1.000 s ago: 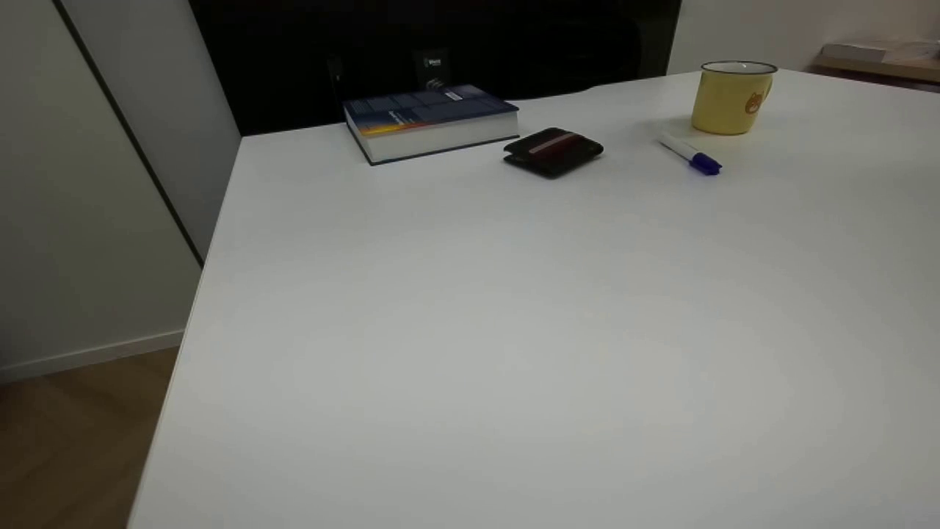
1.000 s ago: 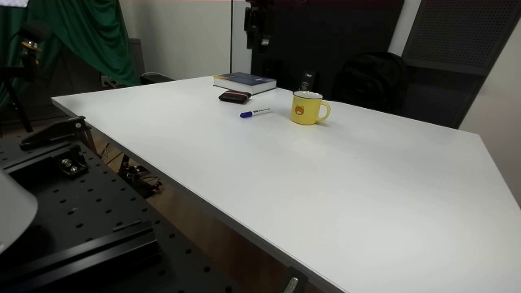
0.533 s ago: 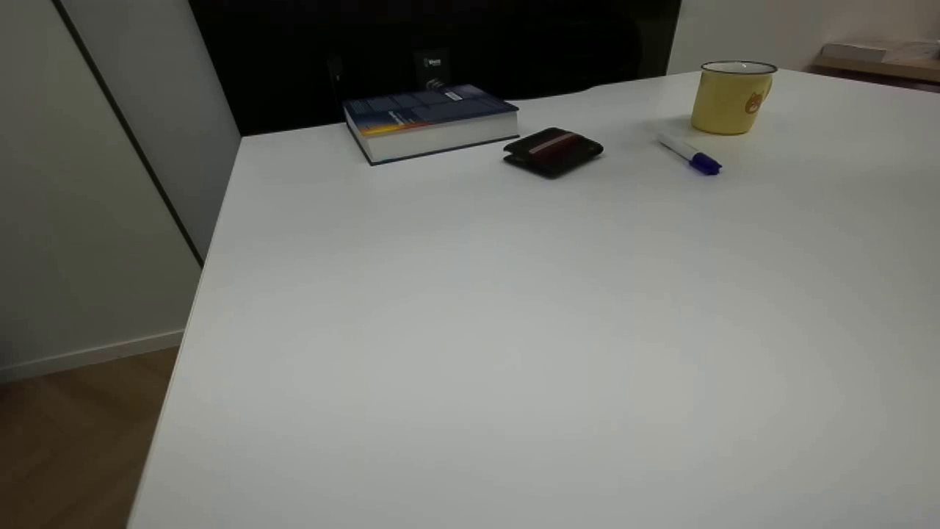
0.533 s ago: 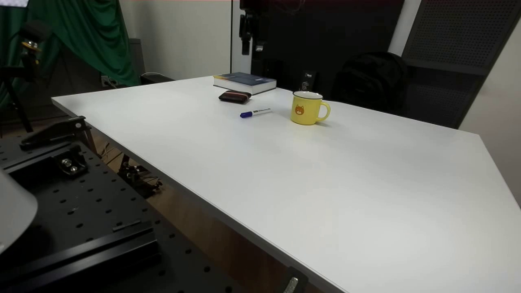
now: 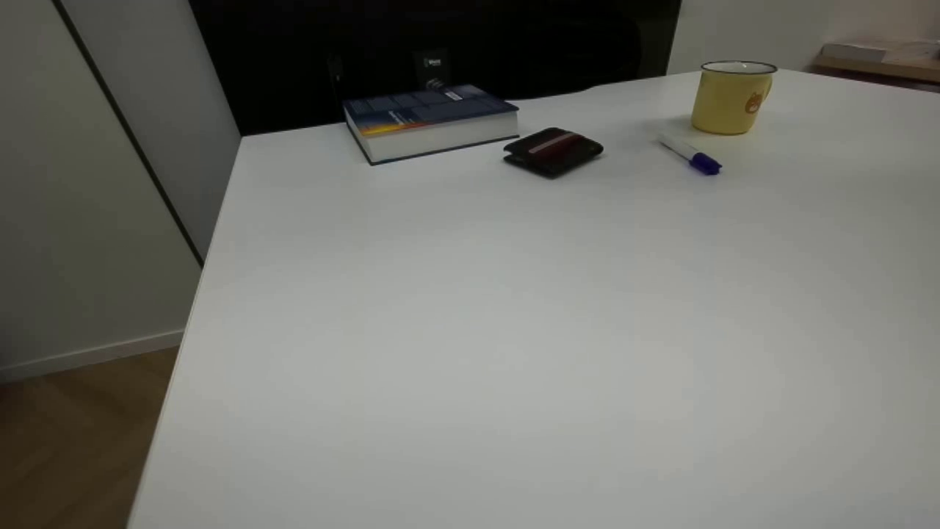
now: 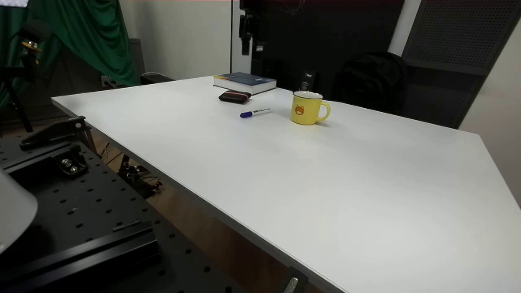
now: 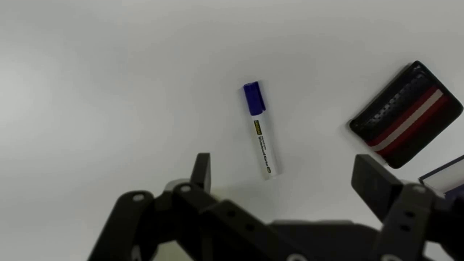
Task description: Put the marker in the mug
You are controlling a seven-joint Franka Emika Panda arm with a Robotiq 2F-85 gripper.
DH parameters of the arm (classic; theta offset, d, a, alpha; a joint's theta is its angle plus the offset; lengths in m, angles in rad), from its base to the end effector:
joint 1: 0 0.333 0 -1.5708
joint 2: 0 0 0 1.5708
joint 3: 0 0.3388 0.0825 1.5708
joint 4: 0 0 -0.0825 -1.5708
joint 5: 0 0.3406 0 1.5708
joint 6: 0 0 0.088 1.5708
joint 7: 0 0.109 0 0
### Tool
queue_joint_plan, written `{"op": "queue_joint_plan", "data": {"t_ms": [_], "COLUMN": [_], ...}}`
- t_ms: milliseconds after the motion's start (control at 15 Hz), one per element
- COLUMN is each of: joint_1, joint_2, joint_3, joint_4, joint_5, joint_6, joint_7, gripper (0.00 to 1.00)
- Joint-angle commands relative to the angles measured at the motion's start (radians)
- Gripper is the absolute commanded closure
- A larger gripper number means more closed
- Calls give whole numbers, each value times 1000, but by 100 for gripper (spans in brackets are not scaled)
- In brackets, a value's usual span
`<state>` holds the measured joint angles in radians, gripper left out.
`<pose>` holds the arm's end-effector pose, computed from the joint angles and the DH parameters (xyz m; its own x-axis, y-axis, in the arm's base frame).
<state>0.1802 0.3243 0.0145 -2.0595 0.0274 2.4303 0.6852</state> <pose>0.5624 0.1106 0.3324 0.8715 -0.4900 0.0209 -0.4887 -0.8712 -0.0474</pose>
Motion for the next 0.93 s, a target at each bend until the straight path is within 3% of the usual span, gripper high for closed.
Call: {"op": "queue_joint_plan", "data": {"t_ms": [0,467,867], "joint_1": [10,-21,-28], "joint_2": [37,90,140], "joint_3": [-22,1,9], "joint_4": [36,30,35], "joint_5": [-55,-8,45], "joint_6": [5,153,165], "joint_7": [17,-106,-242], "gripper": [0,0,0]}}
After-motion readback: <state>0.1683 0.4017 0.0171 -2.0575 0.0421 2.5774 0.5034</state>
